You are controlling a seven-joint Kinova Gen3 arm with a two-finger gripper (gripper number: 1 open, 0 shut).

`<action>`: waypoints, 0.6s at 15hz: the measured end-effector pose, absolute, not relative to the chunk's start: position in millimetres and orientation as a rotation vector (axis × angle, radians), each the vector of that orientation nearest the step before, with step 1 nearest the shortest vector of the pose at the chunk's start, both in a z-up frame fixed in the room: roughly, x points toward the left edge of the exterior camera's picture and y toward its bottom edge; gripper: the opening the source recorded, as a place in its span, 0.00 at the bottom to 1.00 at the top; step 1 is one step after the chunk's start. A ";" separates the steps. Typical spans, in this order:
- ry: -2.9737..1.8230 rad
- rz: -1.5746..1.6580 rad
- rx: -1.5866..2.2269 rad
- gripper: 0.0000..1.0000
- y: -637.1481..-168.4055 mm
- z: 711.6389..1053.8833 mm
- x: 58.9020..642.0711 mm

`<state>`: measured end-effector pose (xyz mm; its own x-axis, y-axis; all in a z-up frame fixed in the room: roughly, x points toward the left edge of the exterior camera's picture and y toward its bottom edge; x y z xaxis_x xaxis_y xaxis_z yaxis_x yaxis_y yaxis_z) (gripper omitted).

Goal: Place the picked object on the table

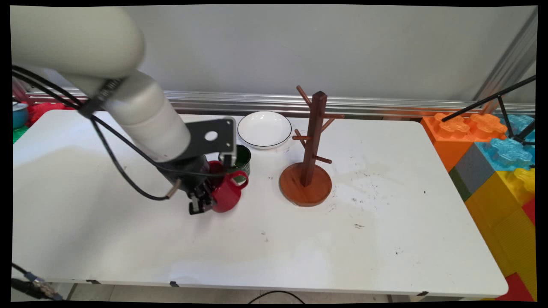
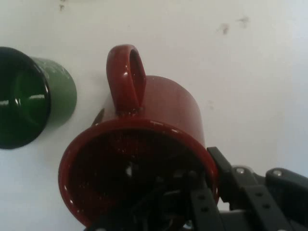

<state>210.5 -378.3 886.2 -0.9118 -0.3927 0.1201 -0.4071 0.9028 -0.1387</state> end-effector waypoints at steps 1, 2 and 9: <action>-2.983 0.254 0.639 0.00 -379.8 881.0 205.7; -2.987 0.258 0.646 0.00 -381.0 877.5 202.4; -3.001 0.299 0.701 0.00 -388.8 846.5 174.9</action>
